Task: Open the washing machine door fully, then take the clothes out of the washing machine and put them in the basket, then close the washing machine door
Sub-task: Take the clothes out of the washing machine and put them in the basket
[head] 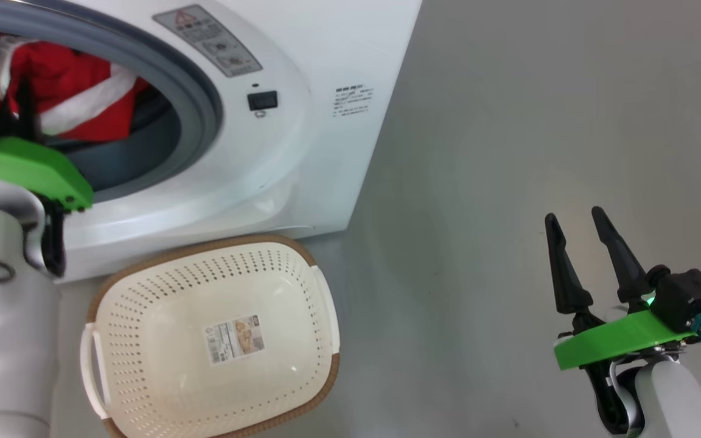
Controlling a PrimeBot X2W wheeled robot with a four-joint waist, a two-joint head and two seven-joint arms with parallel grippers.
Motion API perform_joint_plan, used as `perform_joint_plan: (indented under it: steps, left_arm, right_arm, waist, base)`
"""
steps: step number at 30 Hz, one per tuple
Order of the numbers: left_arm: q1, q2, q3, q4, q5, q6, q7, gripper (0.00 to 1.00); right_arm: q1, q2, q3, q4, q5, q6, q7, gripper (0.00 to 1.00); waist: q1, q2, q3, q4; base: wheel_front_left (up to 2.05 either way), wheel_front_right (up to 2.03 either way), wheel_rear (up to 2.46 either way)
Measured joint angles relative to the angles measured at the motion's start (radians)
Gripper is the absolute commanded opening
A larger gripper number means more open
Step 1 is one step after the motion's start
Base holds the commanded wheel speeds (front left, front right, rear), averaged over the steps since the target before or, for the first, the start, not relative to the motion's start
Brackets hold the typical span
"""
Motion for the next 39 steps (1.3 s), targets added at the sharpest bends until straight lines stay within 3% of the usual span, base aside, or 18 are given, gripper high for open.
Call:
perform_joint_plan:
  steps: [11, 16, 30, 34, 39]
  left_arm:
    - [0.340, -0.093, 0.113, -0.470, 0.037, -0.003, -0.002, 0.00]
    - [0.443, -0.132, 0.161, -0.630, 0.058, -0.029, -0.002, 0.00]
    - [0.658, -0.170, 0.207, -1.079, 0.062, -0.055, -0.004, 0.00]
    - [0.690, -0.170, 0.174, -1.165, 0.031, -0.032, -0.004, 0.00]
    - [0.732, -0.170, 0.127, -1.164, 0.041, -0.008, -0.007, 0.00]
  right_arm:
    - [0.055, 0.000, -0.011, 0.005, -0.007, 0.000, 0.000, 1.00]
    - [0.060, 0.000, -0.015, 0.006, -0.009, 0.000, 0.000, 1.00]
    - [0.078, 0.000, -0.020, 0.007, -0.015, 0.000, 0.000, 1.00]
    - [0.078, 0.000, -0.021, 0.007, -0.015, 0.000, 0.000, 1.00]
    - [0.078, 0.000, -0.020, 0.008, -0.015, 0.000, 0.000, 1.00]
  waist:
    - [0.0000, 0.0000, -0.080, 0.054]
    - [0.0000, 0.0000, -0.100, 0.079]
    - [0.0000, 0.0000, -0.123, 0.114]
    - [0.0000, 0.0000, -0.119, 0.116]
    - [0.0000, 0.0000, -0.115, 0.116]
  base:
    - [0.00, 0.00, 0.00]
    - [0.00, 0.00, 0.00]
    - [0.00, 0.00, 0.00]
    - [0.00, 0.00, 0.00]
    - [0.00, 0.00, 0.00]
